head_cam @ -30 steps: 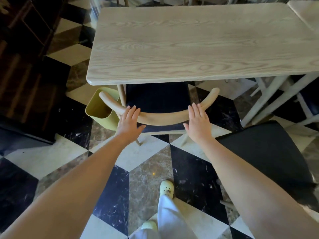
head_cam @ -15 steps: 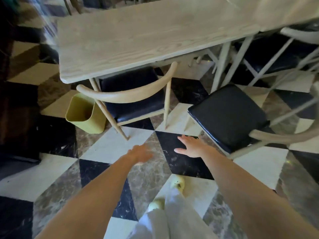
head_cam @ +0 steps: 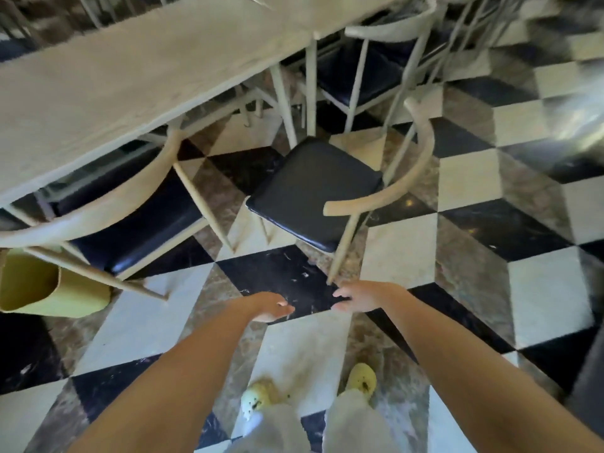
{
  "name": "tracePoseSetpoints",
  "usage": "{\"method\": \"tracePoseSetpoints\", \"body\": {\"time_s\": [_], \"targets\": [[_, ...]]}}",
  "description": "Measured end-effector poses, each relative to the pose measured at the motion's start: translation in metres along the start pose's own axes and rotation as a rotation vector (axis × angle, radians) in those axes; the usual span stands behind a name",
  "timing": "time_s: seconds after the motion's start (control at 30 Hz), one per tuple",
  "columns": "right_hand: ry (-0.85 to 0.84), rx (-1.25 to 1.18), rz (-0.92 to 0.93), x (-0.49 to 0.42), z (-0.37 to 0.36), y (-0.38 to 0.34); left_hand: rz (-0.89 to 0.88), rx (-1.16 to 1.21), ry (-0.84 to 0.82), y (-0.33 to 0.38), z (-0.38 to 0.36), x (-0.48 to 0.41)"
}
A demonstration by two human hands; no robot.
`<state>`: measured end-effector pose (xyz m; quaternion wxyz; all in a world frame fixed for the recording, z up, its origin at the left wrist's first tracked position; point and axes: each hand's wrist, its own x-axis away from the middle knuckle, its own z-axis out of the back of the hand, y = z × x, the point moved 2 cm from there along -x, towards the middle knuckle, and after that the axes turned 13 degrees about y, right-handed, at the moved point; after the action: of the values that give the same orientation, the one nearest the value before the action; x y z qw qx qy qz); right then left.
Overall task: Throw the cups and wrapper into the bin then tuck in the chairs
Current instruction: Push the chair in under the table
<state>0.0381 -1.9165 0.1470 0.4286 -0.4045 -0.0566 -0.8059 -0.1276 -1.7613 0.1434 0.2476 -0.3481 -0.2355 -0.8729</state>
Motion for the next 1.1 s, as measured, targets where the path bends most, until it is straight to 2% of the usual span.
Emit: {"method": "tracePoseSetpoints", "body": {"time_s": [0.23,0.5,0.73,0.83,0.97,1.1], "targets": [[-0.005,-0.026,0.014,0.043,0.008,0.117,-0.064,-0.061,-0.026,0.133,0.007,-0.040],[0.091,-0.014,-0.026,0.059,0.062,0.211,-0.099,-0.076,-0.011,0.220,0.057,-0.076],[0.169,0.005,-0.045,0.031,0.138,0.254,-0.120,-0.055,-0.003,0.271,0.113,-0.125],[0.176,0.023,-0.011,0.014,0.186,0.261,-0.103,0.083,-0.006,0.285,0.150,-0.151],[0.174,0.068,0.086,-0.017,0.251,0.259,-0.059,0.212,0.135,0.295,0.208,-0.180],[0.292,0.065,0.213,-0.053,0.296,0.249,-0.028,0.132,0.342,0.286,0.238,-0.204]]}}
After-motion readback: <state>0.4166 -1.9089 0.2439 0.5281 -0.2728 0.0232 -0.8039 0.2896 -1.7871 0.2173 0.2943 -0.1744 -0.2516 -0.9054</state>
